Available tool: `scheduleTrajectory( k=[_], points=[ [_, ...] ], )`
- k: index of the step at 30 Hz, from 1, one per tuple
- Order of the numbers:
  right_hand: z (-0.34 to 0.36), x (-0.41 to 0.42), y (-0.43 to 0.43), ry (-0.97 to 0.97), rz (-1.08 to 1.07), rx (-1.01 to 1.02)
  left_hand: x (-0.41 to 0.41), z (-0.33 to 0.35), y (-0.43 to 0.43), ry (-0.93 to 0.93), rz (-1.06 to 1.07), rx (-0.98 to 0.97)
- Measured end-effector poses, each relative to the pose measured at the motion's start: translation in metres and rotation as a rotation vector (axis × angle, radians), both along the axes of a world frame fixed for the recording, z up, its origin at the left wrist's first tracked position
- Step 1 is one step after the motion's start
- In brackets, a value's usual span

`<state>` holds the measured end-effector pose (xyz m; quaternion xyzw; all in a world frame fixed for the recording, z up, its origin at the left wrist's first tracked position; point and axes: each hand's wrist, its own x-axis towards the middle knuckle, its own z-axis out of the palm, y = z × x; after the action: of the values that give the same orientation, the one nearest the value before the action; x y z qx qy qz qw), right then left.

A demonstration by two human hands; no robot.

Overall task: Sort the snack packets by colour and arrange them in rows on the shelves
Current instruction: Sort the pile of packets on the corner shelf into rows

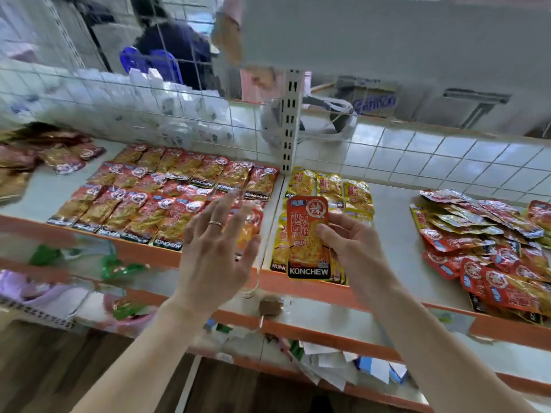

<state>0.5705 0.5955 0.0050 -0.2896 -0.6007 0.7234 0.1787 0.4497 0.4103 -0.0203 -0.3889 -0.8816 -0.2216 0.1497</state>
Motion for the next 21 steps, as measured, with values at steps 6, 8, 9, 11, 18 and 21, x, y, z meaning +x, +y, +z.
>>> scheduleTrajectory(
  k=[6,8,9,11,18,21],
  points=[
    [-0.003,-0.045,-0.084,0.002,0.031,0.052,-0.042,0.000,-0.093,0.029,0.026,-0.016],
    [-0.005,-0.060,-0.110,0.003,0.035,0.046,-0.056,-0.001,-0.123,0.042,0.032,-0.016],
    [-0.006,-0.068,-0.122,0.001,0.037,0.039,-0.062,-0.001,-0.137,0.041,0.037,-0.009],
    [-0.006,-0.081,-0.146,0.002,0.037,0.030,-0.074,-0.001,-0.163,0.037,0.046,0.000],
    [-0.008,-0.113,-0.196,-0.012,0.054,0.059,-0.105,-0.004,-0.218,0.014,0.067,-0.003],
    [-0.009,-0.125,-0.203,-0.028,0.063,0.069,-0.117,-0.008,-0.225,-0.001,0.069,-0.001]
  ],
)
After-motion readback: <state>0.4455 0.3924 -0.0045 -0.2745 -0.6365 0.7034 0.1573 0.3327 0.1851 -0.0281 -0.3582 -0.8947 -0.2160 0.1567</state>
